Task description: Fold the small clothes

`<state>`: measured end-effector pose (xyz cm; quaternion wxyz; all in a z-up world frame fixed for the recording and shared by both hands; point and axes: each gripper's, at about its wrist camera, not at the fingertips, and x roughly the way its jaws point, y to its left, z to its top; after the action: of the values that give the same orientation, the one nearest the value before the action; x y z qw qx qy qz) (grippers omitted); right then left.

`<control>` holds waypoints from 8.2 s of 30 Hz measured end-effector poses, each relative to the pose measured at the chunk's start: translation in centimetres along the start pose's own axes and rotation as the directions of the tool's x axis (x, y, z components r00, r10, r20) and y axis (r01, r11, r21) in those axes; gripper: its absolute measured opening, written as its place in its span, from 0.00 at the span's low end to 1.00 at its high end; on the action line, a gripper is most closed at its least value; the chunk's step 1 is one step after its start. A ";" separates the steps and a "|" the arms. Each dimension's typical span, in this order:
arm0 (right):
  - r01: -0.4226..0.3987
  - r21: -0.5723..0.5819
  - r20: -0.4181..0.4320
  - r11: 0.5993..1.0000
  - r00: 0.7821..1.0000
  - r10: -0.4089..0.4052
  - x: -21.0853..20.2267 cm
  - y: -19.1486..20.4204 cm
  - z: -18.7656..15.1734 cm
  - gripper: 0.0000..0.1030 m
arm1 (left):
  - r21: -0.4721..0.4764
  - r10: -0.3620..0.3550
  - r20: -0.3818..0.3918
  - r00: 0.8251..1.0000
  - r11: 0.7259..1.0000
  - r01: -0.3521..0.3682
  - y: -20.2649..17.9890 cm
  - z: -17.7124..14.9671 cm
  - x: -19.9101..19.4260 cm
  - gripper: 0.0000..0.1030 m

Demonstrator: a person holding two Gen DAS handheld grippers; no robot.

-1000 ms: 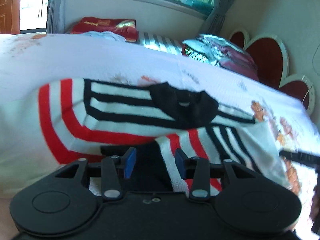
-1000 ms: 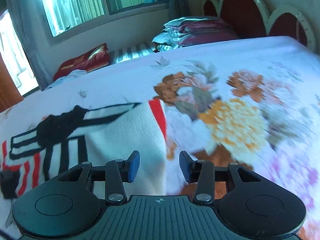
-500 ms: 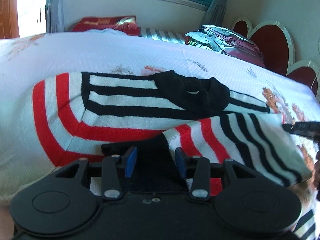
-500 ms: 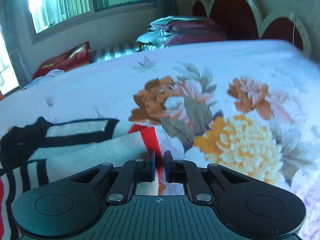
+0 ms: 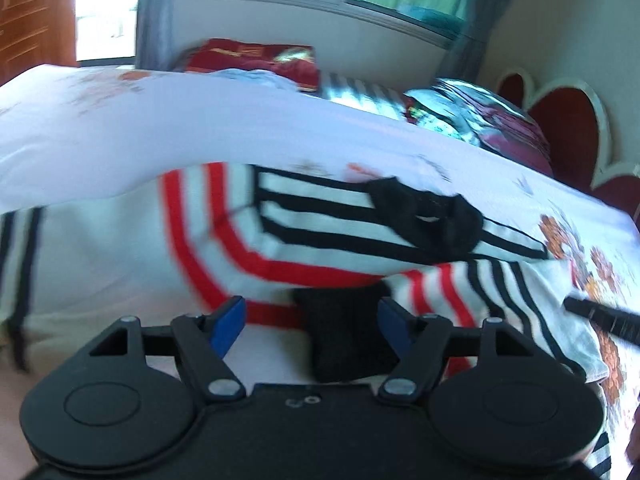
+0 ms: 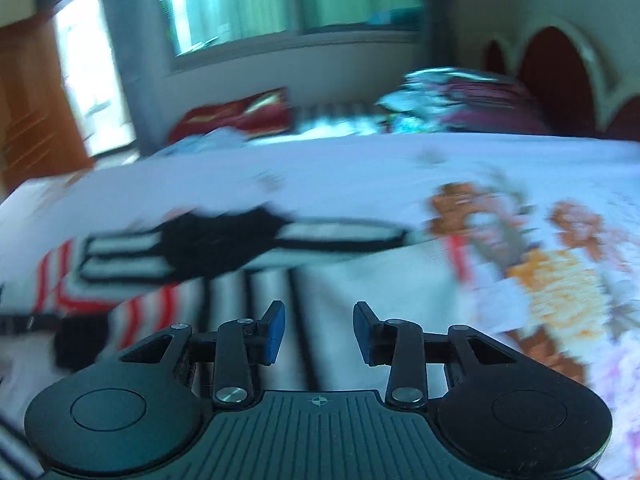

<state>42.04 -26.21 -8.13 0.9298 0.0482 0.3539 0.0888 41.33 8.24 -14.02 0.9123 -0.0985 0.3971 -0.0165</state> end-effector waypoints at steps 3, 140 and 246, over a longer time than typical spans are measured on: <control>-0.033 -0.043 -0.034 0.999 0.999 0.031 1.1 3.4 -1.0 0.37 | -0.051 0.044 0.004 0.999 0.998 -0.044 3.0 -0.3 -1.5 0.70; 0.083 0.089 -0.060 0.993 0.995 -0.078 4.2 -0.7 -1.5 0.06 | -0.164 0.095 0.101 0.990 0.983 -0.077 9.2 5.3 8.5 0.11; -0.107 -0.125 -0.100 0.986 0.990 0.094 3.1 2.3 -0.9 0.31 | 0.164 0.128 0.121 0.984 0.975 -0.147 -3.0 -0.7 1.0 0.47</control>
<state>43.46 -23.32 -10.47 0.9077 0.0009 0.3877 0.1608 41.66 5.12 -14.62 0.9369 0.0077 0.3491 0.0177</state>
